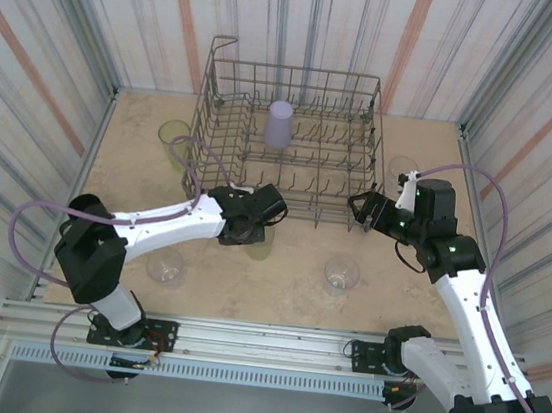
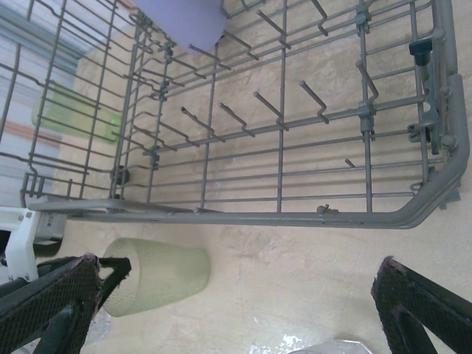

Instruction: Load the cups into the dish rack

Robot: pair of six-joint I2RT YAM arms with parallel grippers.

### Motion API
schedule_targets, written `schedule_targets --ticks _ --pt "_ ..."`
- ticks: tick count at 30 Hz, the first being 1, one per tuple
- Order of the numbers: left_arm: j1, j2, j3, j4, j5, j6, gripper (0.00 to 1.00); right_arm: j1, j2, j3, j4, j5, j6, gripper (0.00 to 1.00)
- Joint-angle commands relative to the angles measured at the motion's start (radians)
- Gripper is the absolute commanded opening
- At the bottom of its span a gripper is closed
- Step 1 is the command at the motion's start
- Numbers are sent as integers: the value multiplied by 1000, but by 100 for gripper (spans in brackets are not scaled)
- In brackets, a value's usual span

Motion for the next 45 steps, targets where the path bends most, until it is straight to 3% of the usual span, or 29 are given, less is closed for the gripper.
schedule_targets --ticks 1,45 --pt "3 14 4 -13 -3 16 0 -1 -19 -1 -17 10 -5 99" --pt "-27 -210 247 -199 178 176 0 0 -21 -14 20 -47 40 99"
